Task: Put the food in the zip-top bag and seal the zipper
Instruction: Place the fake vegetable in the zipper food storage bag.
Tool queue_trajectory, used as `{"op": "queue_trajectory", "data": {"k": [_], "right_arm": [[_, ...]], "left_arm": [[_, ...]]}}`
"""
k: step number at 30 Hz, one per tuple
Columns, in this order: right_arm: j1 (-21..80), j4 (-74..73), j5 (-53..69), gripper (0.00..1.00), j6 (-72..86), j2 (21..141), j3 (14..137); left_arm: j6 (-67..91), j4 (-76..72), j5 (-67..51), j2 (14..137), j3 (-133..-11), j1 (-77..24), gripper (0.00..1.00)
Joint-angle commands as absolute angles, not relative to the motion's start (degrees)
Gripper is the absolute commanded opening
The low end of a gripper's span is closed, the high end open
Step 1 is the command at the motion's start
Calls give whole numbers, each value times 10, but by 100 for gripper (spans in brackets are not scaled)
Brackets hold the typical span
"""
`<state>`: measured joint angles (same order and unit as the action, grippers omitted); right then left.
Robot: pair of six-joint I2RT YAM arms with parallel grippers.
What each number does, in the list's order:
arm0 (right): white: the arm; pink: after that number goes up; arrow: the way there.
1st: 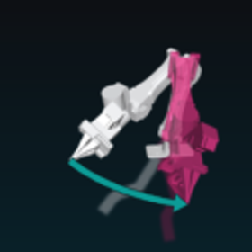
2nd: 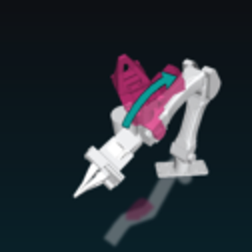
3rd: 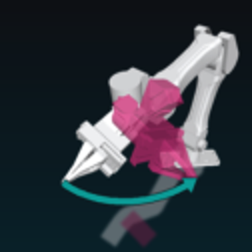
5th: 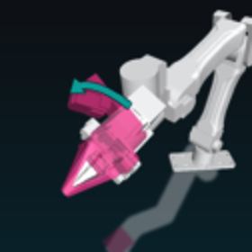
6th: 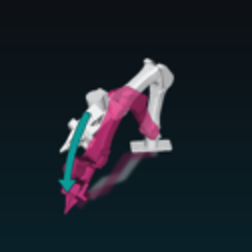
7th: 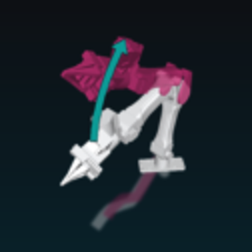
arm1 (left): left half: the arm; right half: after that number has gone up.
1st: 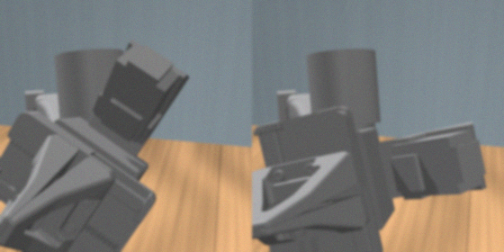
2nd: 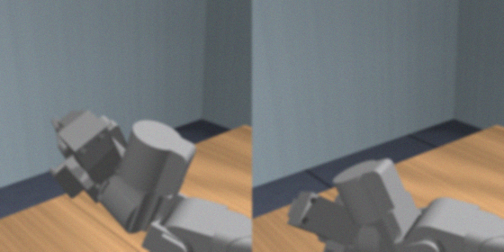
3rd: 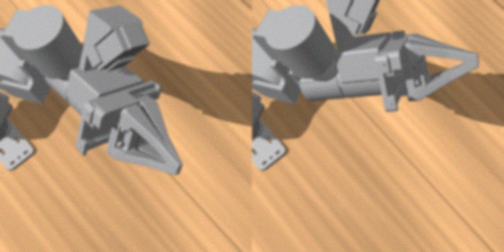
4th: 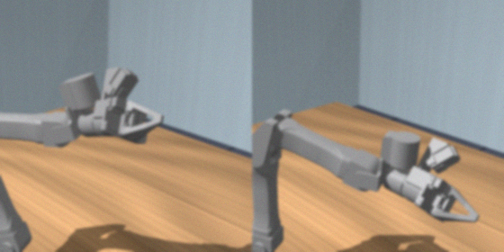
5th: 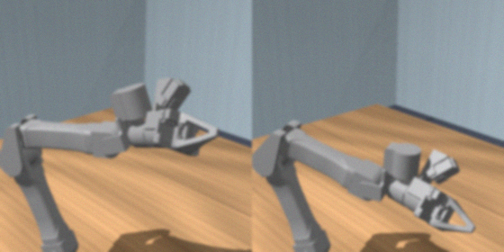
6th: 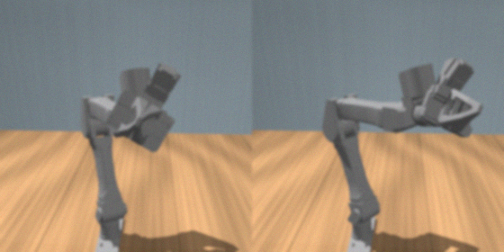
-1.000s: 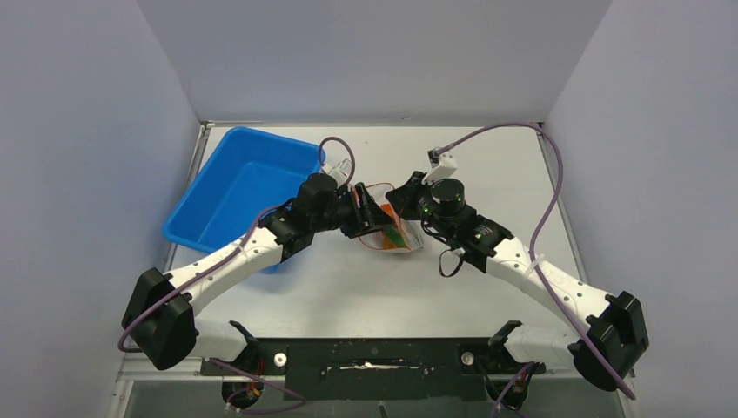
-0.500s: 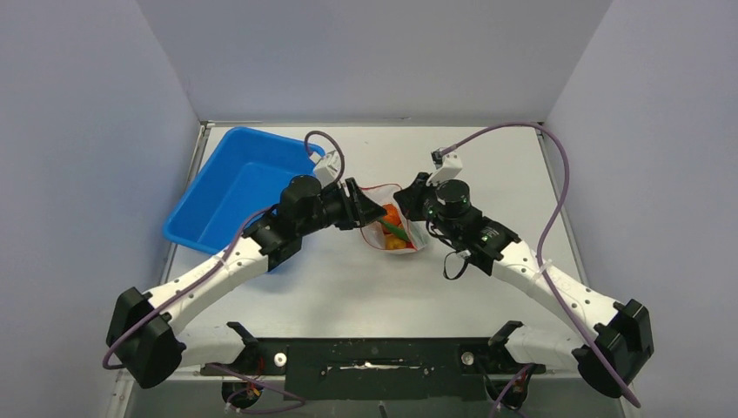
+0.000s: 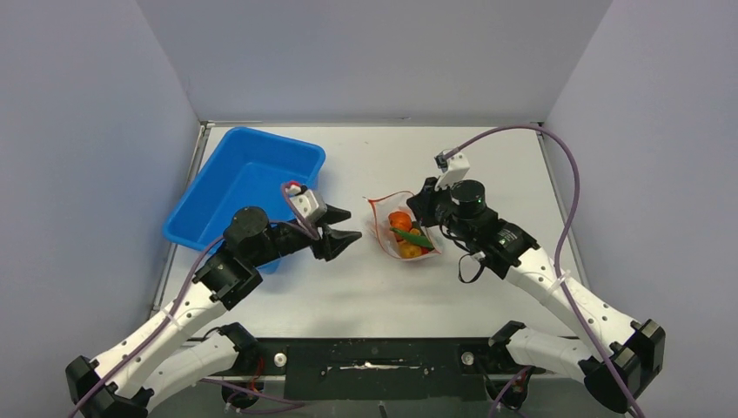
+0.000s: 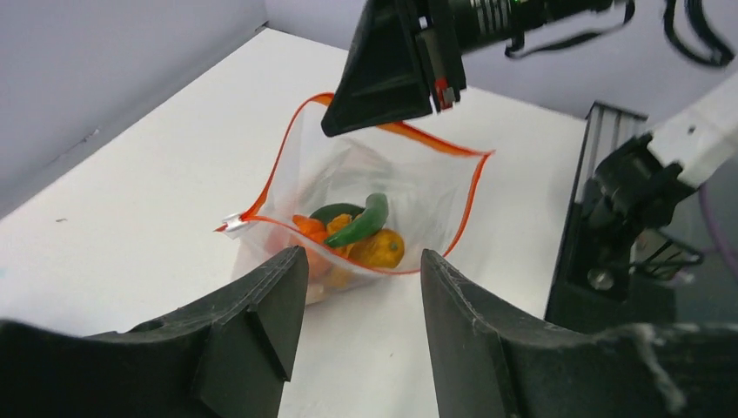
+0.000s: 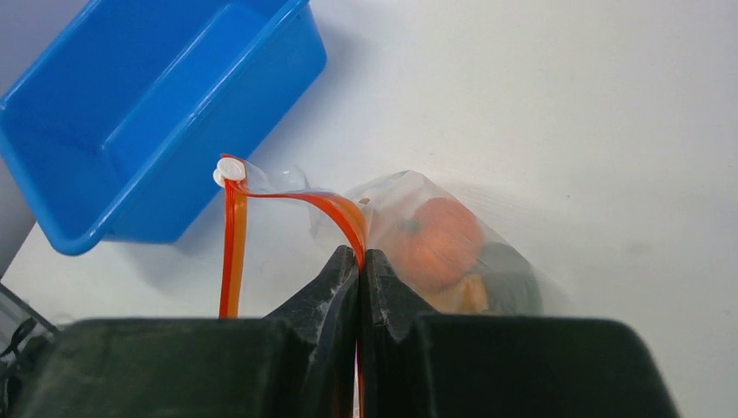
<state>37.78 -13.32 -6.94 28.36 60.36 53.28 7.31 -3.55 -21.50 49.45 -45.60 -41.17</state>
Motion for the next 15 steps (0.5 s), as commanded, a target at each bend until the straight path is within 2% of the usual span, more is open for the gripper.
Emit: {"op": "queue_trajectory", "data": {"k": [1,9,15], "right_arm": [[372,-156,-1,0,215,590,578],[367,-214,213,0,128,600,615],[367,-218,225,0,117,607,618]], "left_arm": [[-126,-2,-266,449,-421,-411,51],[-266,58,-294,440,-395,-410,56],[-302,31,-317,465,-379,-390,55]]}}
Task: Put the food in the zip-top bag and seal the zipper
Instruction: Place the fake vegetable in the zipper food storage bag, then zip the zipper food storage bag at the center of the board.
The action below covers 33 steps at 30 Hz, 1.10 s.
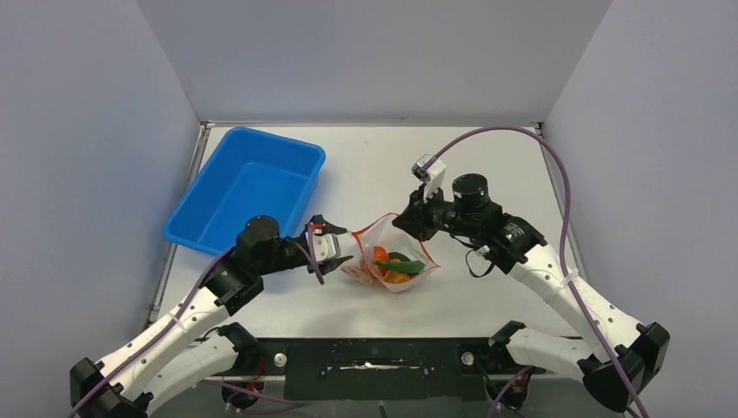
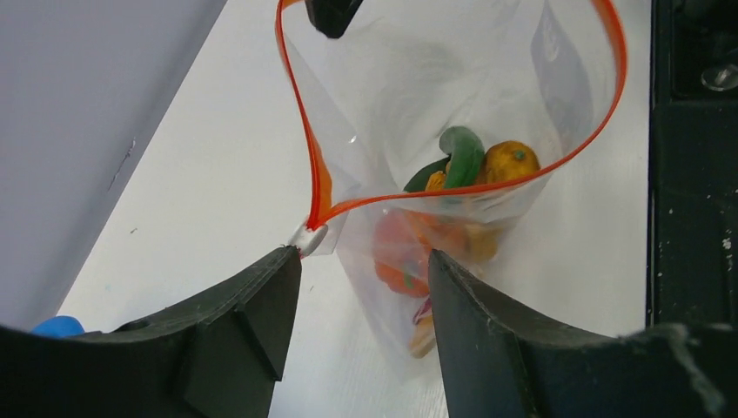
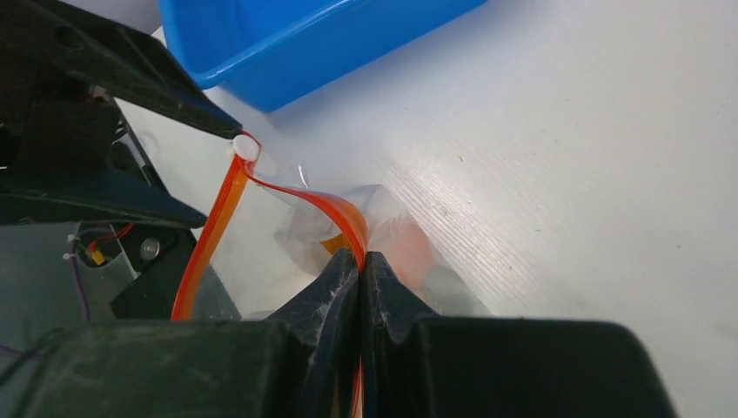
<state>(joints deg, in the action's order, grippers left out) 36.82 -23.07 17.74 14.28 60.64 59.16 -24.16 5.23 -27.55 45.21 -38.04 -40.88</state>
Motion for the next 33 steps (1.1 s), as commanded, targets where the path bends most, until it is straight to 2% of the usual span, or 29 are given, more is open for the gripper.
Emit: {"op": "queue_trajectory", "data": {"k": [1,9,14,20,23,27,31,33], "right_arm": [[368,-215,226,0,118,607,616],[368,-213,237,0,103,604,607],[367,-209,232,0,106,604,605],[367,-192,241,0,115,608,603],[367,-183,242,0,120,611,604],[367,-179,245,0,124,616,606],[368,-173,248,0,127,617,601],[367,-173,246,0,127,617,599]], "left_arm": [[-303,25,-328,469,-379,-377,54],[-266,-48,-379,468,-333,-309,56],[-259,-62,-452,473,-329,-298,56],[-228,-118,-509,489,-314,-297,50],[-225,-127,-518,503,-320,-297,44],[-229,-131,-528,520,-320,-295,25],[-229,-134,-542,520,-317,-294,16],[-229,-134,-544,518,-316,-294,4]]}}
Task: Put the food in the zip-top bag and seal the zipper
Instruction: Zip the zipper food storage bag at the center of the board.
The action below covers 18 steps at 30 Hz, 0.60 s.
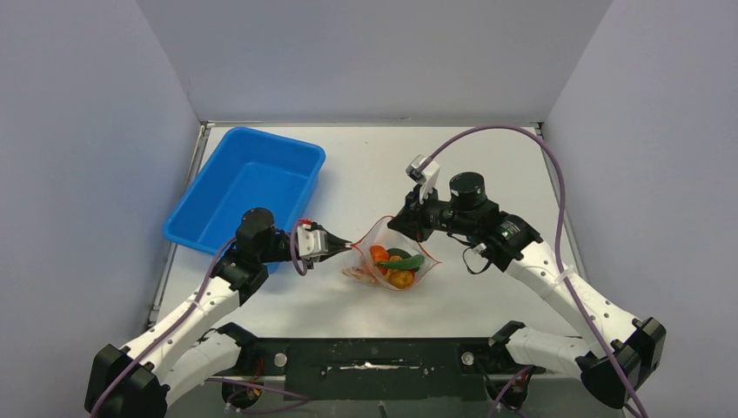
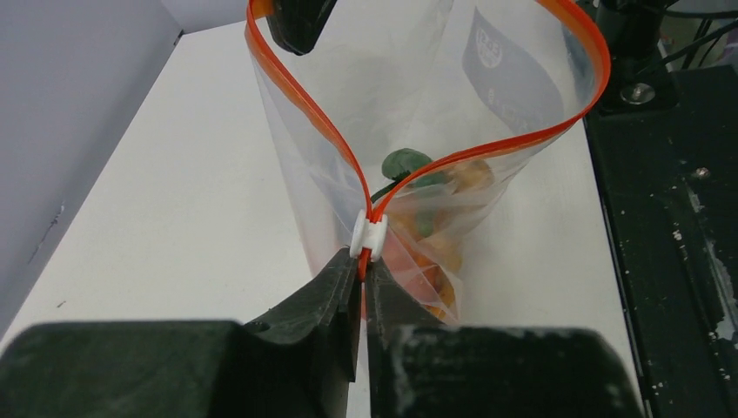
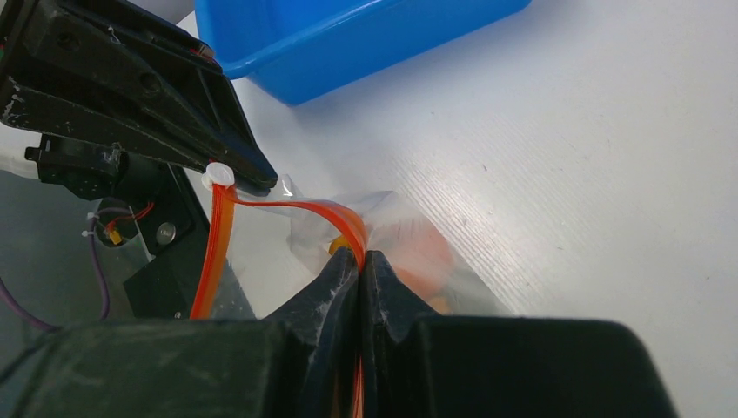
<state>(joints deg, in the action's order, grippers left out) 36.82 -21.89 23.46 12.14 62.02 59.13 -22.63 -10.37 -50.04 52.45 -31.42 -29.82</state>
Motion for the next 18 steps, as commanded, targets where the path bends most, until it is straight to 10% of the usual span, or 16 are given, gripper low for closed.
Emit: {"op": "queue_trajectory", "data": {"k": [1,10,18], "right_arm": [[367,-174,244,2,127,618,598],[377,-131,191,45,99,579,569],[468,-93,188,46,-69,581,577]], "left_arm": [[-229,-134,-546,516,-316,-294,0],[-217,-127,-564,513,-314,-280,0],[-186,-147,-567,515,-309,-269,0]]}}
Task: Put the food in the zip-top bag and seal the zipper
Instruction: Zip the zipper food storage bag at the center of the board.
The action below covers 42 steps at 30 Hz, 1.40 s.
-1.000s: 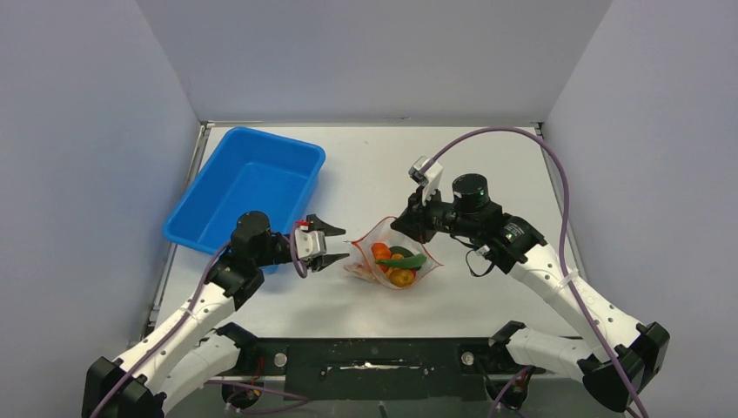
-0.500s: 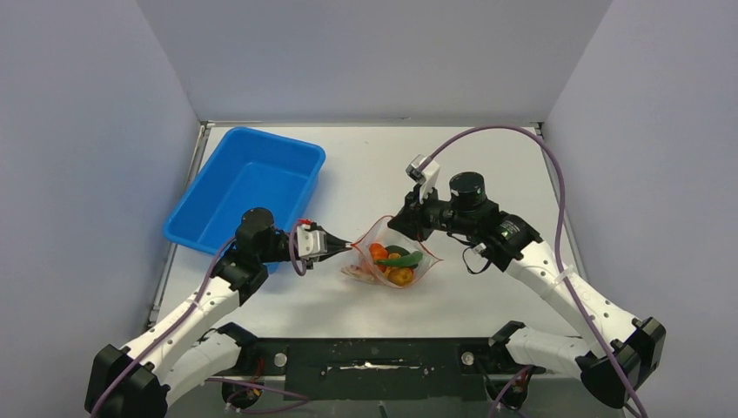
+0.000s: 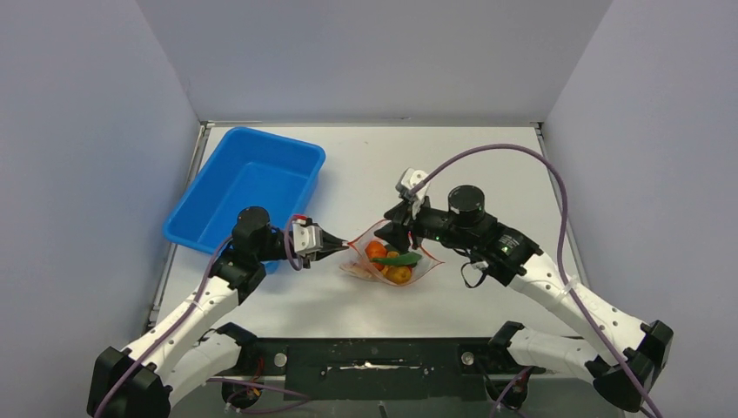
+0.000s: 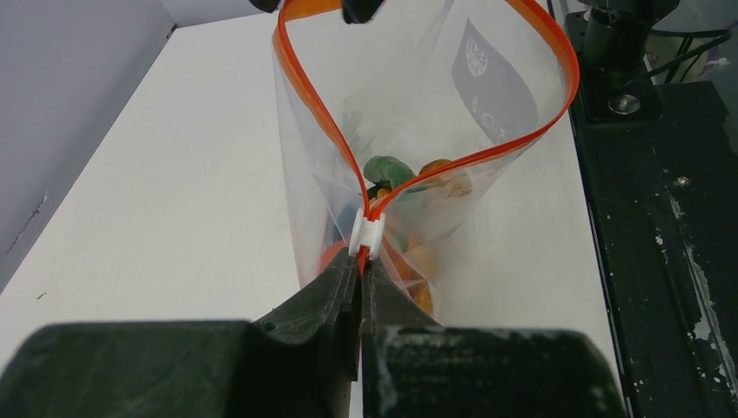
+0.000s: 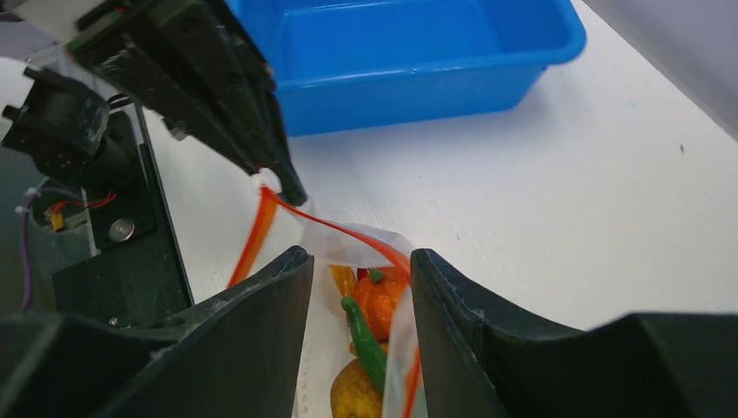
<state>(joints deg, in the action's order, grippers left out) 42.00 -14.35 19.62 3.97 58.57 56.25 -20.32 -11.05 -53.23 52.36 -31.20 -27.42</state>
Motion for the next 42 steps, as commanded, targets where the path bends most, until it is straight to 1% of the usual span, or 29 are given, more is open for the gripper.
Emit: {"op": "queue_trajectory", "data": {"k": [1,6,10,17,22,29,38,42], "right_arm": [[478,-98,190,45,-88,589,583],[515,-96,210,39,-156,619,594],[533,-80,197,35,-185,643,599],[555,-97,183,35,-214,685,625],[568,-109,176,31,-223,706,638],[584,-121,172,31,-226,726,645],[592,-136,168,35,-227,734,648],[596,-149,165,40,-228,736,652]], "left_arm": [[-182,-155,-566,513,-306,-269,0],[-169,-182,-571,507,-291,-264,0],[-169,-185,-577,507,-288,-262,0],[-157,-204,-585,505,-280,-260,0],[-155,-209,-587,504,-277,-259,0],[-154,-204,-589,501,-277,-258,0],[-154,-203,-589,502,-277,-258,0],[-154,-202,-588,502,-276,-258,0]]}}
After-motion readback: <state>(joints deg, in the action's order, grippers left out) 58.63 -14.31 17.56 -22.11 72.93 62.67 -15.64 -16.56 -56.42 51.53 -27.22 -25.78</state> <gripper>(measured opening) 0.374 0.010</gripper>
